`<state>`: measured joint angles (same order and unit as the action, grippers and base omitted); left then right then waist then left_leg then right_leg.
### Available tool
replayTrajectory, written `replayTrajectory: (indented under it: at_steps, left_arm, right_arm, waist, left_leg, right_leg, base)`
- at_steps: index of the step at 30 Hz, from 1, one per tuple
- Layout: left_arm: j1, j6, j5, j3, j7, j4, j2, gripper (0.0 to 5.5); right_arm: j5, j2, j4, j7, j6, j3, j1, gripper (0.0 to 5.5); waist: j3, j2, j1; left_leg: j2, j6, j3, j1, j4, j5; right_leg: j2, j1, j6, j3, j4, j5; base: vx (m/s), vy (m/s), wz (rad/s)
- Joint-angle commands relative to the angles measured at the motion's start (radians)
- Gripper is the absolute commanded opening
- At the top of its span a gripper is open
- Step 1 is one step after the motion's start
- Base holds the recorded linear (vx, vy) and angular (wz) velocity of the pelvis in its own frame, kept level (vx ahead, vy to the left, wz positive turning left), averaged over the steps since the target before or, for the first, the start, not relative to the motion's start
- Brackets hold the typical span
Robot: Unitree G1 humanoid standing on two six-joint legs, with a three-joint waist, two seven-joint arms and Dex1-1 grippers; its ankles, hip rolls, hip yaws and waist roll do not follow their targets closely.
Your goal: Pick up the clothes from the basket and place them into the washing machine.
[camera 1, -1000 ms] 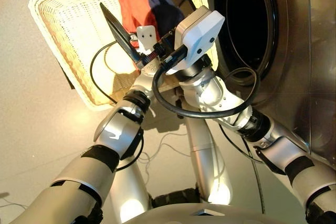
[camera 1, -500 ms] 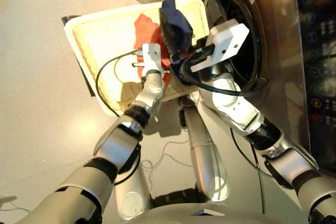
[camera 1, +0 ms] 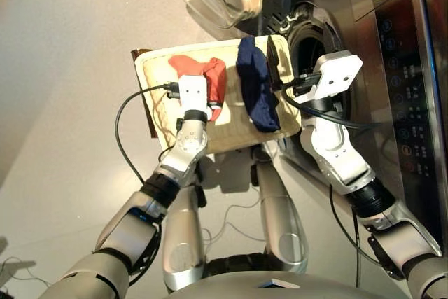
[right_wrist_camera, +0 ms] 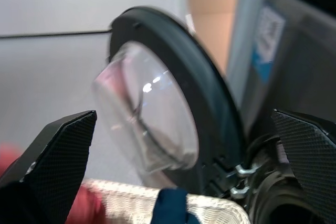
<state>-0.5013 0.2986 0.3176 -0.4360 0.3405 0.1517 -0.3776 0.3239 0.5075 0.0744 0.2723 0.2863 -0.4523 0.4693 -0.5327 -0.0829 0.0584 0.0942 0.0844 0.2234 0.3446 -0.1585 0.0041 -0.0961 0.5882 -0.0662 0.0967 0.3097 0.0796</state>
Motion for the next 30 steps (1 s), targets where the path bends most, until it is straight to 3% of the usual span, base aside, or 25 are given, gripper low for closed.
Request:
replayTrajectory:
  at_steps: [1,7,14,21,30]
  left_arm:
    - [0.026,0.128,0.064,0.054,-0.096,-0.205,-0.012,0.0]
    - [0.061,0.144,0.197,0.09,-0.237,-0.354,-0.041,0.0]
    - [0.042,0.134,0.267,0.066,-0.328,-0.484,-0.054,0.0]
    - [0.024,0.114,0.335,0.027,-0.366,-0.524,-0.03,0.0]
    - [-0.003,0.098,0.361,-0.016,-0.392,-0.576,-0.023,0.0]
  right_arm:
    - [0.064,0.043,0.151,-0.103,0.027,0.049,-0.019,5.5]
    - [0.177,0.154,0.194,-0.262,-0.015,0.006,-0.005,5.5]
    - [0.148,0.218,0.187,-0.323,-0.051,-0.034,0.058,5.5]
    - [0.069,0.185,0.151,-0.325,-0.075,-0.082,0.137,5.5]
    - [0.016,0.07,0.029,-0.303,-0.091,-0.15,0.281,5.5]
  waist:
    - [0.057,0.016,-0.009]
    - [0.076,0.02,-0.022]
    - [0.08,0.032,-0.033]
    - [0.079,0.044,-0.045]
    - [0.069,0.063,-0.068]
  left_leg:
    - [-0.02,0.016,-0.014,0.048,0.015,0.054]
    - [-0.019,0.023,-0.025,0.049,0.007,0.053]
    - [-0.017,0.023,-0.032,0.051,-0.003,0.05]
    - [-0.02,0.02,-0.033,0.055,-0.012,0.047]
    - [-0.022,0.016,-0.036,0.069,-0.026,0.049]
  right_leg:
    - [-0.031,-0.074,-0.119,-0.015,-0.089,0.047]
    - [-0.036,-0.085,-0.116,-0.017,-0.088,0.039]
    - [-0.045,-0.088,-0.116,-0.019,-0.088,0.036]
    - [-0.051,-0.086,-0.115,-0.012,-0.085,0.035]
    - [-0.056,-0.078,-0.113,-0.005,-0.08,0.036]
  base:
    - [0.0,0.0,0.0]
    - [0.0,0.0,0.0]
    - [0.0,0.0,0.0]
    - [0.0,0.0,0.0]
    - [0.0,0.0,0.0]
